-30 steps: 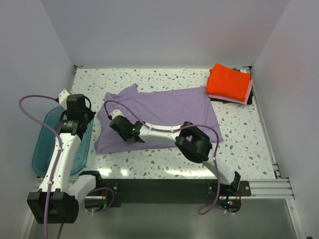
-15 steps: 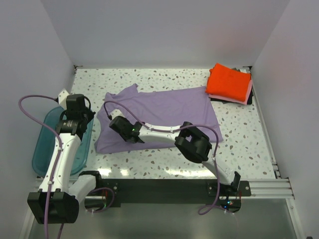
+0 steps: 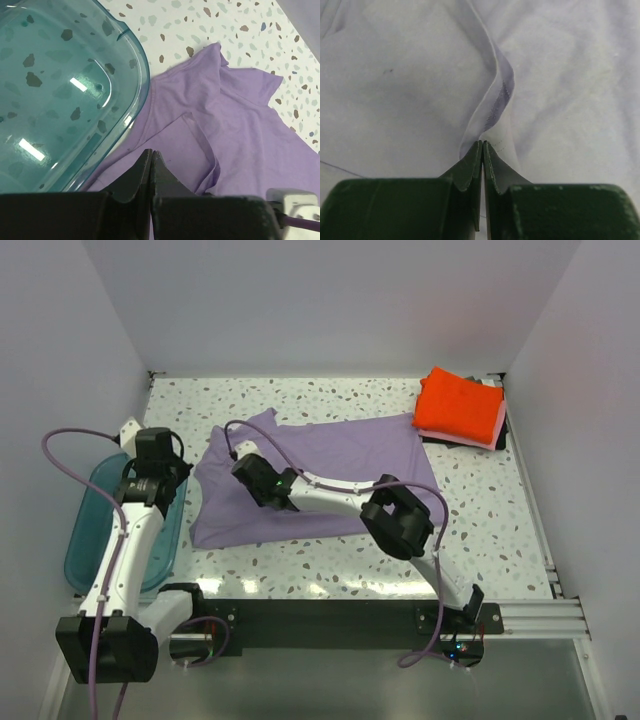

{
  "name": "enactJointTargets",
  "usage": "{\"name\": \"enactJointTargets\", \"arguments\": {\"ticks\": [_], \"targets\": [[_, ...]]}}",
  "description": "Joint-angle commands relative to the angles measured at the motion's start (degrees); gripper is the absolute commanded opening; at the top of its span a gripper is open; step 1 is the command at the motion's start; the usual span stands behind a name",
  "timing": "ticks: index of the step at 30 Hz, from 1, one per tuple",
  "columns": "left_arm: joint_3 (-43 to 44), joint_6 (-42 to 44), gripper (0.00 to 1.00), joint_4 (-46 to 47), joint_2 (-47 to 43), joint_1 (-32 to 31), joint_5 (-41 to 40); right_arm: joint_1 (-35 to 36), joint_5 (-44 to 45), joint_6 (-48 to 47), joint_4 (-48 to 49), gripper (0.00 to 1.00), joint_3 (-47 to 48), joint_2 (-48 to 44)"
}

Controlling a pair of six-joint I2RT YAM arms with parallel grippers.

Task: Fold and stack the t-shirts
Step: Fold the tshirt

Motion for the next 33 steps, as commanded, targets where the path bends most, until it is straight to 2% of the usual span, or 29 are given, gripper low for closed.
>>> {"name": "enactJointTargets", "arguments": {"ticks": [1, 7, 13, 15, 17, 19, 21, 23, 27, 29, 33], "targets": [[-0.88, 1.58, 0.02, 3.52, 0.86, 0.50, 0.66, -2.01, -1.66, 2.22, 3.31, 0.06, -0.60, -5.62], [-0.97, 2.02, 0.04, 4.93, 2.88, 0.50, 1.45, -4.91, -4.56, 3.80, 4.19, 0.06, -1.39, -6.15], [-0.97, 2.20, 0.12, 7.21, 5.87, 0.50, 3.12, -8.25, -5.80, 5.47, 4.54, 0.06, -2.97, -6.41], [-0.97, 2.20, 0.16, 8.35, 6.84, 0.50, 4.09, -8.87, -5.89, 5.91, 4.28, 0.09, -3.59, -6.41], [-0.70, 2.20, 0.19, 9.32, 8.42, 0.50, 5.49, -9.57, -5.98, 6.17, 3.76, 0.15, -3.85, -6.41], [0.17, 2.28, 0.24, 10.81, 10.26, 0.50, 6.11, -10.01, -5.71, 6.26, 3.93, 0.29, -4.56, -6.94], [1.40, 3.07, 0.30, 13.44, 11.67, 0.42, 8.13, -10.45, -5.10, 6.35, 4.19, 0.39, -5.87, -8.51], [2.98, 4.12, 0.37, 15.90, 14.66, 0.42, 9.70, -11.77, -5.01, 6.44, 4.45, 0.44, -7.27, -10.70], [10.95, 7.37, 0.50, 18.45, 25.00, -0.20, 12.08, -17.02, -6.32, 6.53, 4.37, 0.55, -9.21, -14.14], [15.27, 8.26, 0.54, 17.51, 29.58, -1.34, 10.78, -19.06, -7.11, 6.53, 4.37, 0.57, -9.92, -15.63], [30.71, 14.30, 0.59, 14.78, 44.15, -5.29, 9.18, -24.85, -8.35, 4.77, 4.28, 0.58, -10.01, -17.31]]}}
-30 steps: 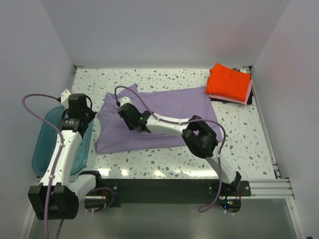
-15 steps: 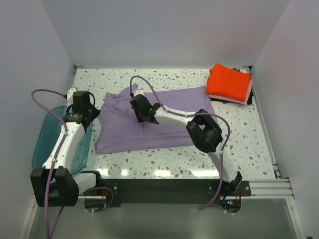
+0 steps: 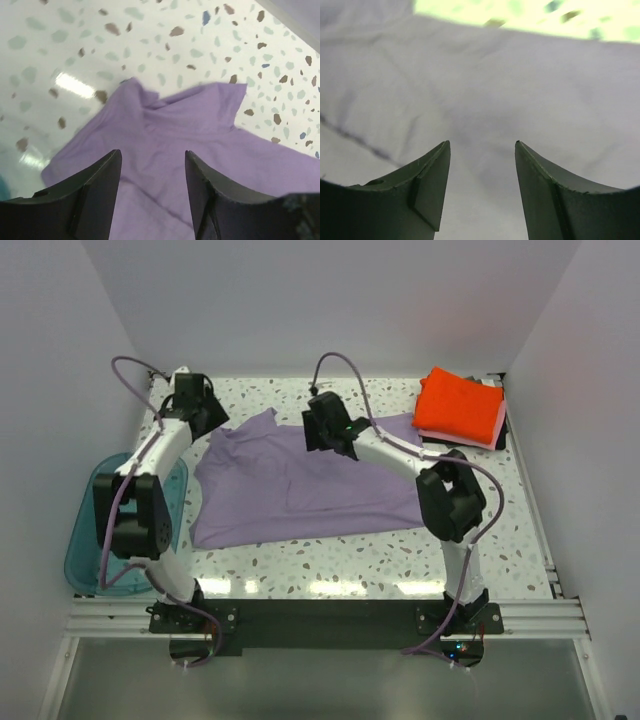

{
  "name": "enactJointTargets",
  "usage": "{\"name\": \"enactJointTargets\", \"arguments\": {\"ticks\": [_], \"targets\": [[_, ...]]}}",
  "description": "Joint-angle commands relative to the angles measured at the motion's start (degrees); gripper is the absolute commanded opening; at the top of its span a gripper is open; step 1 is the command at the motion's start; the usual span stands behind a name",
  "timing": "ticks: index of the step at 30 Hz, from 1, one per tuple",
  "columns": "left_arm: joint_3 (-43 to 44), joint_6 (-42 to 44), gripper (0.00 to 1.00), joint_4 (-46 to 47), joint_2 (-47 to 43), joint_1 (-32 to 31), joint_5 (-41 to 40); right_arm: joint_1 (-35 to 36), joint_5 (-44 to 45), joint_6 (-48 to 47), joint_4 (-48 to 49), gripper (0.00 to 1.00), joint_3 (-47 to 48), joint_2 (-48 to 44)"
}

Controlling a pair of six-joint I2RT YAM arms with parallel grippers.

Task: Fold and stack the t-shirts
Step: Fold the tshirt

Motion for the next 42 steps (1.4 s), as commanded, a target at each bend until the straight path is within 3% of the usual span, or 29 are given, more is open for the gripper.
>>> {"name": "enactJointTargets", "arguments": {"ticks": [1, 6, 10, 24, 38, 42], "targets": [[12.43, 7.44, 0.59, 0.85, 8.97, -3.24, -0.62, -4.89, -0.52, -2.09, 2.29, 0.59, 0.18, -4.48], [27.98, 16.74, 0.61, -2.49, 22.50, -5.96, -0.11, -12.26, -2.97, -3.86, 1.15, 0.59, 2.11, -3.43], [32.76, 21.76, 0.63, -1.35, 28.68, -7.29, 2.79, -16.31, -4.48, -4.47, 1.68, 0.59, 2.73, -1.76], [32.33, 26.25, 0.63, 2.78, 35.98, -7.73, 7.98, -26.69, -4.92, -5.09, 1.68, 0.58, 4.92, 5.18], [31.01, 25.90, 0.43, 3.75, 36.60, -7.73, 7.81, -31.43, -0.35, 1.49, -1.57, 0.55, 9.40, 12.04], [31.00, 25.99, 0.40, 3.75, 36.60, -7.73, 7.28, -33.89, -3.15, 5.19, 0.89, 0.55, 5.81, 10.20]]}}
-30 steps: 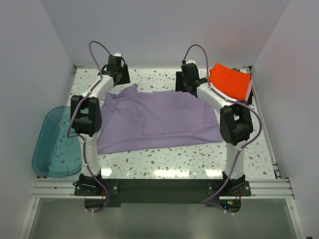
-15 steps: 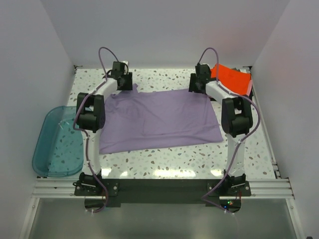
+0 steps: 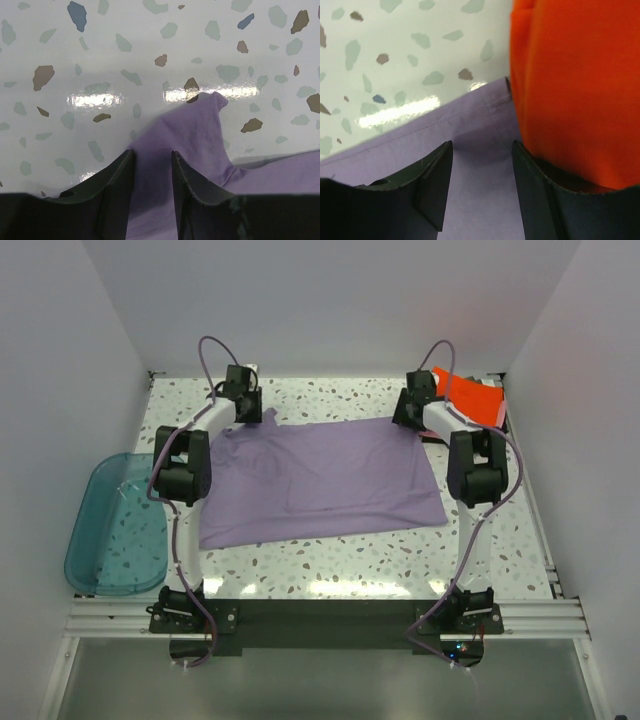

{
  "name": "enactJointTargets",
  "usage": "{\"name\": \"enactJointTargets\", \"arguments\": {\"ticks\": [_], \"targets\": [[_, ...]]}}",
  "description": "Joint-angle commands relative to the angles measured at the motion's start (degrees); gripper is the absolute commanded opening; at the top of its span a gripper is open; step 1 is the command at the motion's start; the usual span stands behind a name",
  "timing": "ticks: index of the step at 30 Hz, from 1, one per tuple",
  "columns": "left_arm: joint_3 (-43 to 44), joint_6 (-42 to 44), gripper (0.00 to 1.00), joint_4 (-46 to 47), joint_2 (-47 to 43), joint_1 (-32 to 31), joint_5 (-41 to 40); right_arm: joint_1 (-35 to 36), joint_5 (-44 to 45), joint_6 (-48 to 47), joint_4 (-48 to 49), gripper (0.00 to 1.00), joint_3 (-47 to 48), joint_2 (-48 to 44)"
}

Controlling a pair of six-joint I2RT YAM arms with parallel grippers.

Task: Fold and stack the t-shirts
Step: Fold the tshirt

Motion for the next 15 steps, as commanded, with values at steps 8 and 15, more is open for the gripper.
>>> {"name": "enactJointTargets", "arguments": {"ticks": [8, 15], "targets": [[0.34, 1.18, 0.26, 2.54, 0.73, 0.10, -2.17, -6.92, -4.33, 8.43, 0.07, 0.56, -2.05, -1.70], [1.40, 0.92, 0.17, 1.58, 1.70, 0.10, -3.93, -9.21, -11.20, 9.92, 2.00, 0.58, -4.42, -3.01]]}}
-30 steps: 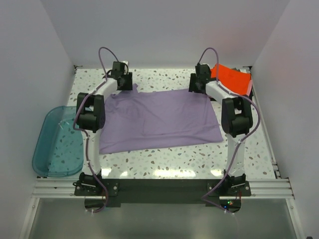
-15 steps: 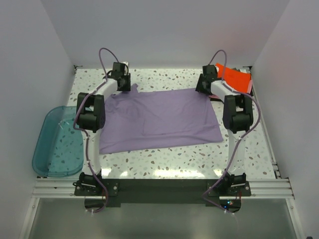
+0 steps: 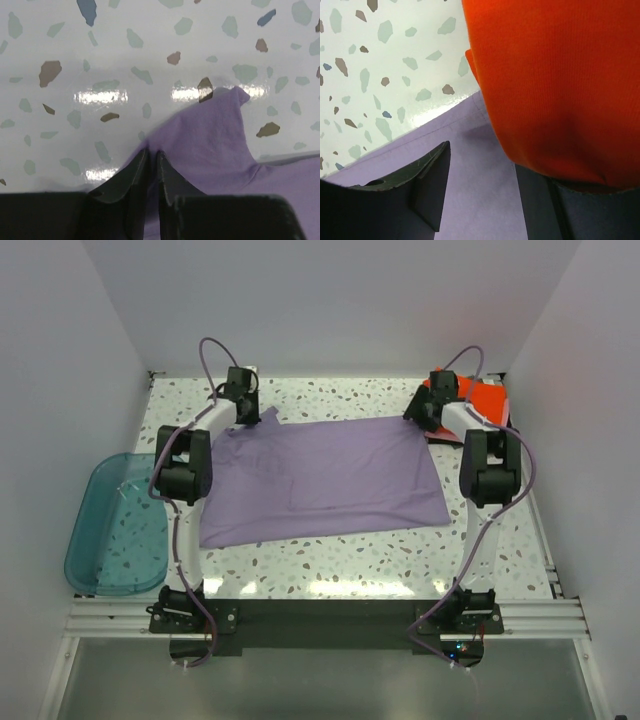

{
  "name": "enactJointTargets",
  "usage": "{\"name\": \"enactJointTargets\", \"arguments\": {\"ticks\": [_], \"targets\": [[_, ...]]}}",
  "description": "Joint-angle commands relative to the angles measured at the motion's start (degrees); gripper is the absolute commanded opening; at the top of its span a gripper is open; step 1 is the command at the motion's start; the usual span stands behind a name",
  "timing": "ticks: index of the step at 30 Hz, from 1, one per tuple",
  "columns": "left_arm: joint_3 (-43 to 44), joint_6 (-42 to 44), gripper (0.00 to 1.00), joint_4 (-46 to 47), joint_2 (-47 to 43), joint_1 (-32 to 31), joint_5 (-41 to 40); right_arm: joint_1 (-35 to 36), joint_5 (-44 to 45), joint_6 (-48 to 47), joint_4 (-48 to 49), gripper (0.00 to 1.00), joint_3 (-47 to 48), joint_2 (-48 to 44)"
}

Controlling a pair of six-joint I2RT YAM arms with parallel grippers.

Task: Fold and stack the t-shirts
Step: Fold the tshirt

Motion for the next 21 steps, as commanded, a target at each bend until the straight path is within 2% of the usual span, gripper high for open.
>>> {"name": "enactJointTargets", "arguments": {"ticks": [1, 7, 21], "targets": [[1.68, 0.92, 0.15, 1.07, 1.04, 0.10, -2.27, -2.13, -0.20, 1.46, -0.29, 0.58, -2.50, -2.07], [2.30, 0.92, 0.11, 0.81, 1.13, 0.10, -2.80, -5.99, -1.34, 2.87, -0.30, 0.59, -3.55, -1.90], [3.09, 1.18, 0.03, 0.11, 1.40, 0.10, -4.12, -7.93, -2.31, 2.26, -0.29, 0.59, -4.09, -2.86]]}}
